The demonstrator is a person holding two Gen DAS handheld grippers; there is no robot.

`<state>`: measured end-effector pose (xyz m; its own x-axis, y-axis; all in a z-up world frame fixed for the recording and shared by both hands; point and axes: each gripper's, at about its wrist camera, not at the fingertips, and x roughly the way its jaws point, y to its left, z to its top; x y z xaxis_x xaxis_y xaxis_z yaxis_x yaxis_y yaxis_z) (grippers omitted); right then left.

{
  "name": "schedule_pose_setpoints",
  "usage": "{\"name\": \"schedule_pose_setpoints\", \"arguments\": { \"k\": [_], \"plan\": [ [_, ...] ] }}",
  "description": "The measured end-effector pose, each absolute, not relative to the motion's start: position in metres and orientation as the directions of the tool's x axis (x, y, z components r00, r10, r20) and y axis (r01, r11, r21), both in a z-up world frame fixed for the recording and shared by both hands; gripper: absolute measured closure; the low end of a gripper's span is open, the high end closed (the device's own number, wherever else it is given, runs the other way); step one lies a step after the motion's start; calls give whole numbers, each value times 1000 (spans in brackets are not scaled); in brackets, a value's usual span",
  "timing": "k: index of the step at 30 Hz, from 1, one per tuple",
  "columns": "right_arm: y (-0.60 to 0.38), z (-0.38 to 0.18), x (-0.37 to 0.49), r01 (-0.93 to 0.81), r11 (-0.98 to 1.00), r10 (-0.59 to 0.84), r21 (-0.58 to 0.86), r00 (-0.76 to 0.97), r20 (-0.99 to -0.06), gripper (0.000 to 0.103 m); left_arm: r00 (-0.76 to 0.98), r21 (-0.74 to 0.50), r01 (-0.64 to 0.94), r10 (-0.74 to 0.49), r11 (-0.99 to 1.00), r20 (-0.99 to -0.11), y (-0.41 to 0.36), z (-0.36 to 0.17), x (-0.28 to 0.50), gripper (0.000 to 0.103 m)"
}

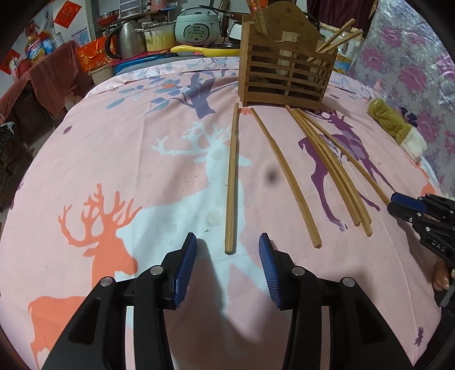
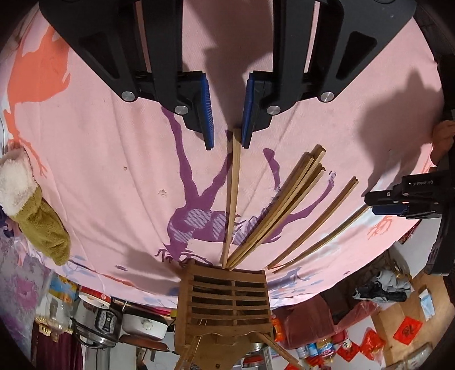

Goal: Organize utensils

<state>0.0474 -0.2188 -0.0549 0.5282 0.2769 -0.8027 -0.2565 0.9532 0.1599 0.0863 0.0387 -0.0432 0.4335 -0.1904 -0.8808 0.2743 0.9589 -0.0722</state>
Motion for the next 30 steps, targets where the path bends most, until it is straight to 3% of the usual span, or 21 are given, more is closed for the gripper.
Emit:
{"name": "schedule_pose_setpoints", "arguments": {
  "k": [5,8,12,15,22,30],
  "plan": [
    [-218,-56,48,-259,952,278,160,522,-806,80,443,-40,275,-164,961,-881,34,-44,89,63],
    [-219,-56,50,-258,951,283,168,519,-806,79,451,-18,275,-146,961,-881,31,-45,94,71],
    [-220,-57,50,-257,951,288,174,517,-806,82,456,-7,300,-150,954,-877,27,-45,92,97],
    [-219,-56,49,-268,947,298,179,515,-804,96,459,1,317,-153,948,-875,24,-45,86,97],
    [-216,-47,42,-276,950,285,148,564,-775,97,517,-32,322,-204,946,-831,27,-26,75,97],
    [-233,-10,32,-251,951,306,181,681,-665,97,614,3,310,-198,951,-764,23,9,64,97]
  ]
}}
